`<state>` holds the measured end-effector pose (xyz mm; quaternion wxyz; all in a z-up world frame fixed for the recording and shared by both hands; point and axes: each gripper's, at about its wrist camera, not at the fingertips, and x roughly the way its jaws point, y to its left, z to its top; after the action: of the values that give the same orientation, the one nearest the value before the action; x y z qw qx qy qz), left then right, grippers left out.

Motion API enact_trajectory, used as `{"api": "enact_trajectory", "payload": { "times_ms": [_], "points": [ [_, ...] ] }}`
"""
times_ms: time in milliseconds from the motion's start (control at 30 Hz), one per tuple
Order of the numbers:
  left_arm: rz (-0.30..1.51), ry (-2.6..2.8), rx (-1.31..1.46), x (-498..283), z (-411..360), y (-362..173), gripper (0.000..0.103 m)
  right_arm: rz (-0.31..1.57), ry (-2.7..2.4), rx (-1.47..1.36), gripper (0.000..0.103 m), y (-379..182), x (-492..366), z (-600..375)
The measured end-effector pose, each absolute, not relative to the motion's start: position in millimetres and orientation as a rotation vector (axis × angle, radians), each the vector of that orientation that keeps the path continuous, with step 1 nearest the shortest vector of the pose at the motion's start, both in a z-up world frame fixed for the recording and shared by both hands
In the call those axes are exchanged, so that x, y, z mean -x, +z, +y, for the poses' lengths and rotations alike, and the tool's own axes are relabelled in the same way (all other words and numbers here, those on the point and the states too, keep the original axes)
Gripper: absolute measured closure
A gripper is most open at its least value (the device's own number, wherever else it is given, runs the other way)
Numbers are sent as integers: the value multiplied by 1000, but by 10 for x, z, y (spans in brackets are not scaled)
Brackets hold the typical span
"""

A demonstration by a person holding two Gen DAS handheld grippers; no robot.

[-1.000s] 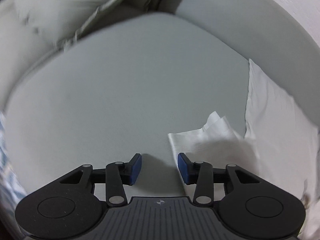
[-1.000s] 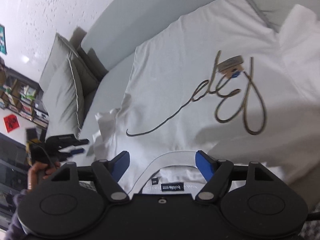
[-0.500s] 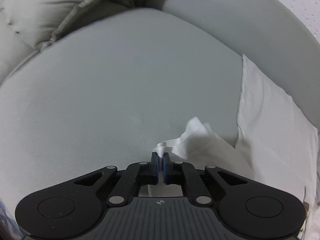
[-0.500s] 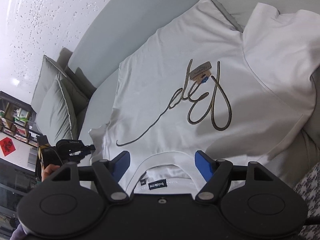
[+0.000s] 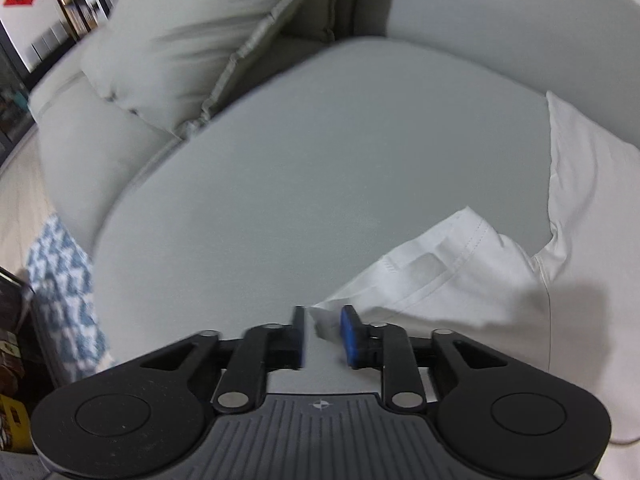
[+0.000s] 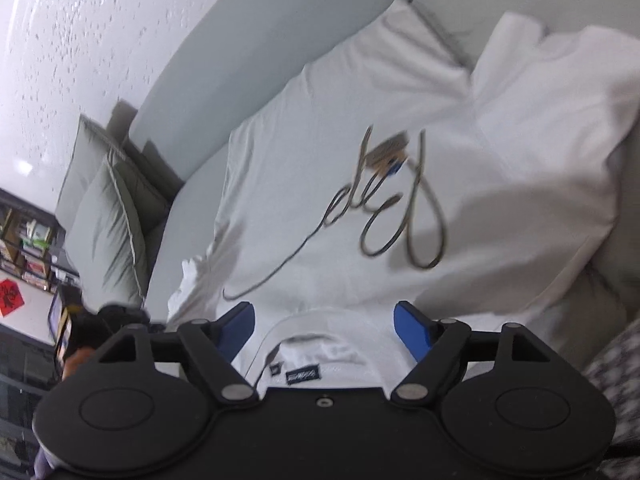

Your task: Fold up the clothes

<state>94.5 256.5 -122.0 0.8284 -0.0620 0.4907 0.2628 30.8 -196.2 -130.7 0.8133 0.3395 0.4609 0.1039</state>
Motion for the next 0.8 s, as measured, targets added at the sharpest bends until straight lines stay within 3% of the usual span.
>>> {"api": "enact_trajectory", "payload": {
  "times_ms": [133,200,267,400,567,733,800],
  "points": [
    [977,452,141,-556,2458,-1015,72,968,158,-708,30,-1274,-242,-2183],
    [974,370,131,-416,2276,-984,64,968,147,-668,62,-1272,-201,-2234],
    [972,292,112,-304,2045,-978,60,980,124,-604,71,-1288,-181,-2218],
    [965,122,30,-264,1409,-1125,59,1000,97,-514,71,-1410,-232,-2078],
    [1077,11,-131,-200,825,-1493,56,1041,58,-167,78,-1449,-135,-1778],
    [1075,-44,-134,-94,877,-1219,58,1085,-15,-232,74,-1309,14,-2040],
    [989,-31,-84,-78,1026,-957,60,1031,7,-301,74,-1152,65,-2142]
  ]
}}
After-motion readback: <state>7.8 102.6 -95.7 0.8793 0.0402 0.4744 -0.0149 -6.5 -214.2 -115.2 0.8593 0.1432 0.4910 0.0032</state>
